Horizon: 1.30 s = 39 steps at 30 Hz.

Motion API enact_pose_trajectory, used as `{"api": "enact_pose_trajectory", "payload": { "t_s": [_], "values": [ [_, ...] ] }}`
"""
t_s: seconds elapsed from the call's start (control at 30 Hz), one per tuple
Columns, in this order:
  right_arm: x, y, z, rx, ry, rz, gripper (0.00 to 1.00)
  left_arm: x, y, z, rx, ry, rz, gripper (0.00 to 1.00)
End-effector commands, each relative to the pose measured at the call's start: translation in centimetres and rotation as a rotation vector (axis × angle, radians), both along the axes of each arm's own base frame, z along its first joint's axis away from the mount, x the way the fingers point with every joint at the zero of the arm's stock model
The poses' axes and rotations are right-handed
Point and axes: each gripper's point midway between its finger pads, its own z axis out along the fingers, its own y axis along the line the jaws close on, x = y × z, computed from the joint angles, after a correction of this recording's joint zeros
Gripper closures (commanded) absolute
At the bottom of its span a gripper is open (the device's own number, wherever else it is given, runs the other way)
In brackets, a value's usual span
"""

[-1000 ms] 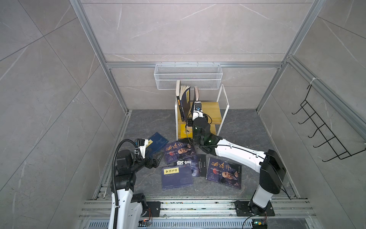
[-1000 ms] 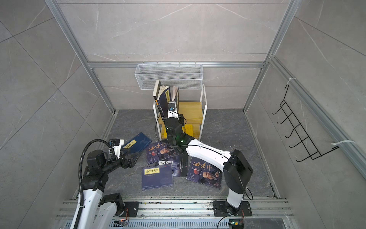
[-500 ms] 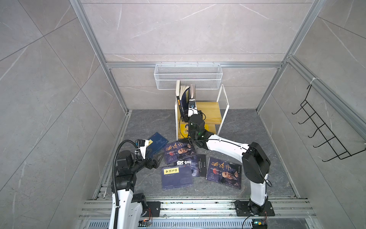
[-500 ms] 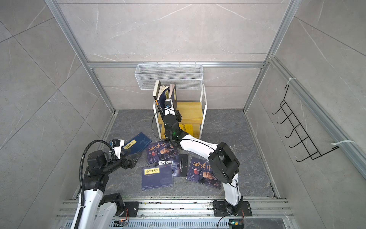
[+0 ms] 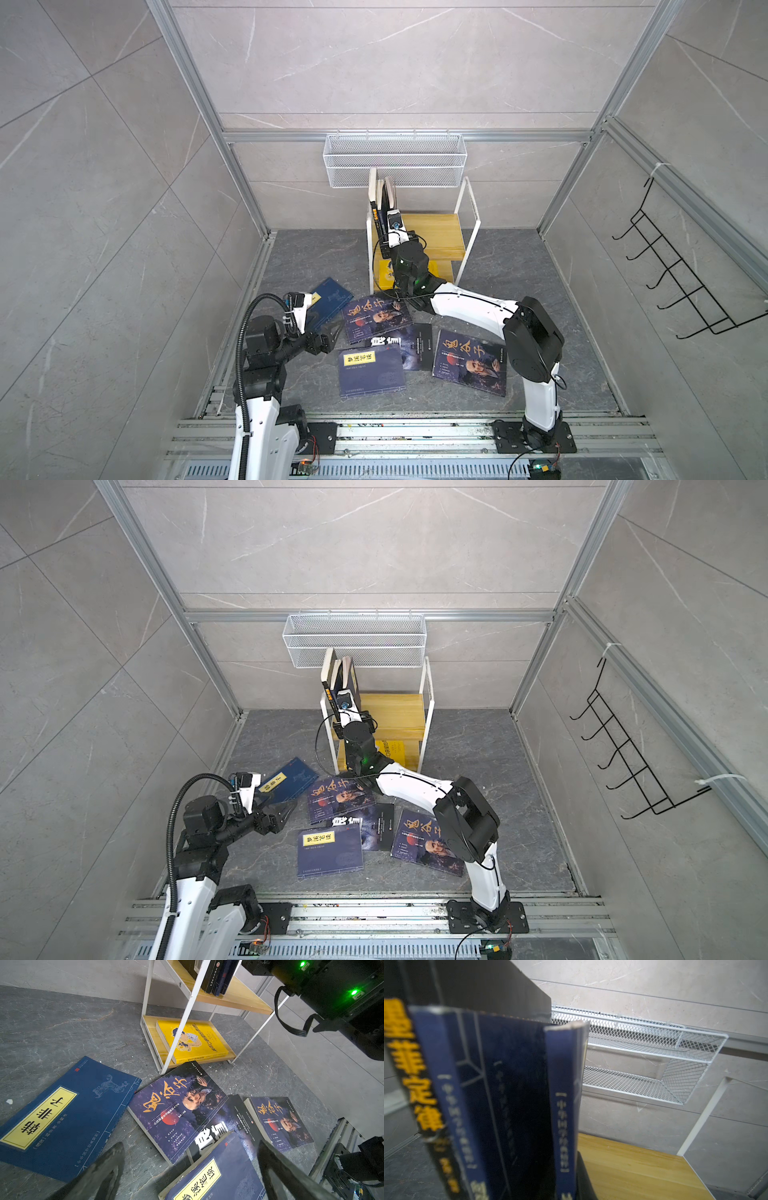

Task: Stacking books/files
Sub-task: Place the book on the bookshelf.

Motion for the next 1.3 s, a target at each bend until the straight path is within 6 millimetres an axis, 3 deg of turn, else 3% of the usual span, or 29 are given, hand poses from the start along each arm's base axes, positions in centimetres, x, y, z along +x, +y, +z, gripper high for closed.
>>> {"api": "enact_pose_trajectory", "payload": {
  "t_s": [0.0,0.27,0.67,0.77,0.93,1.13,1.27],
  "values": [
    [-0.7,1.2,-1.7,-0.070,0.020,0.074,0.78,0.1,-0.2,0.8,0.011,-0.060,-0.022,0.00],
    [-1.9,0.2,-1.9,-0.097,0.029,0.088,0.60,0.2,0.0,0.7,0.011,-0.056,-0.015,0.00],
    [-5.3,-4.1,-3.9,-0.130,0.085,0.068,0.57,0.4,0.3,0.5,0.006,-0.047,0.003,0.00],
    [-5.2,-5.4,-3.9,-0.147,0.103,0.051,0.61,0.4,0.3,0.6,0.005,-0.051,0.001,0.00],
    [-2.5,-7.3,-3.1,-0.129,0.173,0.033,0.72,0.4,0.3,0.7,0.006,-0.057,0.003,0.00],
    [3.8,-9.0,-3.1,-0.062,0.268,-0.011,0.81,0.4,0.4,0.9,0.004,-0.055,0.010,0.00],
    [8.2,-9.2,-4.7,-0.045,0.324,-0.033,0.84,0.2,0.3,1.2,0.013,-0.068,0.003,0.00]
  ]
}}
